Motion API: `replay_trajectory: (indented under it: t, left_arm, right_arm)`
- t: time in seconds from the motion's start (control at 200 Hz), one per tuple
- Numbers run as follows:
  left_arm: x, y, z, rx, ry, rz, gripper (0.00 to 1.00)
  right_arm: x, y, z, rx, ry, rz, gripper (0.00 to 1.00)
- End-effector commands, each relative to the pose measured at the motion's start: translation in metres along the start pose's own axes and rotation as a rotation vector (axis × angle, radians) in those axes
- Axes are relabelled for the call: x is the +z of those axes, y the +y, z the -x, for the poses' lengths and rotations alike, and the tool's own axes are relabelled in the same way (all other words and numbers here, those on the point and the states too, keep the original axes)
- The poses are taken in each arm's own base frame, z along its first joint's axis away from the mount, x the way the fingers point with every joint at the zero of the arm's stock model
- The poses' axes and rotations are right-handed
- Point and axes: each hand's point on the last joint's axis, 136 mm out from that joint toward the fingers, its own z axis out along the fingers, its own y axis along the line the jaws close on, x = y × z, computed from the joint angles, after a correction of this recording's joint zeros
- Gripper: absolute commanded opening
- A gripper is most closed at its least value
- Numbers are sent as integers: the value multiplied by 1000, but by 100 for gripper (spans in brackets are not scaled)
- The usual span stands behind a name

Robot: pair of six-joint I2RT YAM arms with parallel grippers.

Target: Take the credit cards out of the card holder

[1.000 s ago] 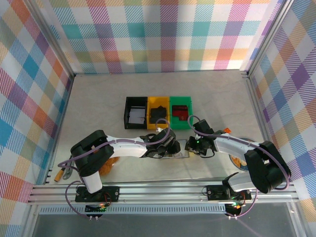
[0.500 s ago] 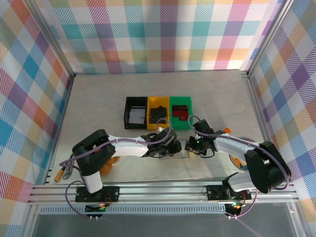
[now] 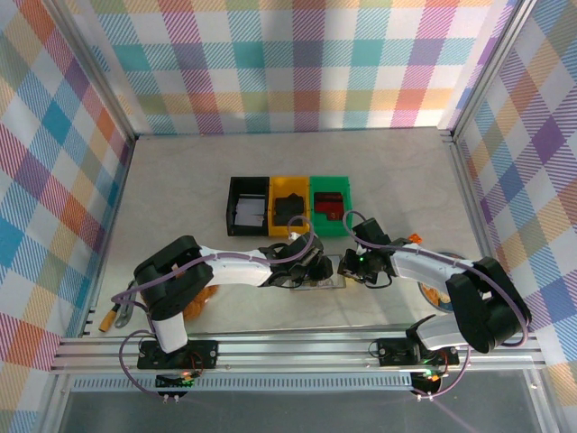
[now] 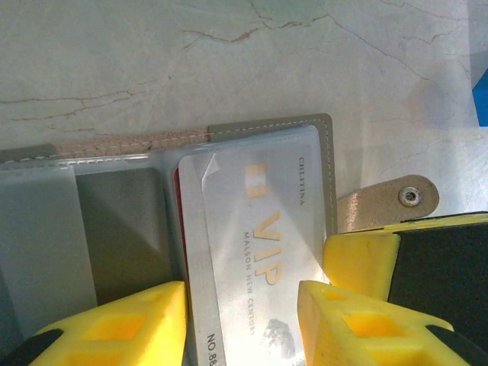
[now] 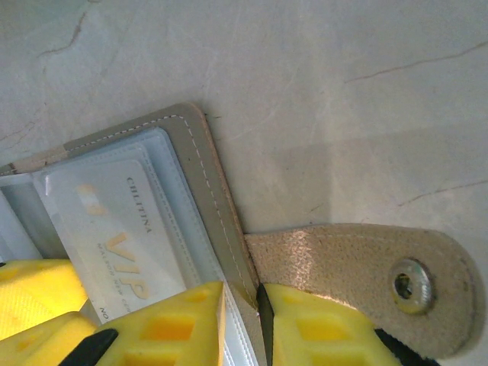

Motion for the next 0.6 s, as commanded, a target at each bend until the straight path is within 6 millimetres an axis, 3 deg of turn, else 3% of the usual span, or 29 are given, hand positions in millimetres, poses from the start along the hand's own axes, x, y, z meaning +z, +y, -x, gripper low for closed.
replay_trajectory:
  t: [0.0, 0.17, 0.6]
  left_arm:
    - [3, -1, 1, -2, 20, -8, 43]
    - [8, -7, -2, -21, 33, -55, 41]
    - [-8, -22, 6, -55, -21, -159, 35]
  right_arm:
    - [8, -4, -5, 11, 32, -13, 22]
    - [10, -3, -7, 17, 42, -1, 22]
    - [11, -4, -9, 18, 48, 4, 22]
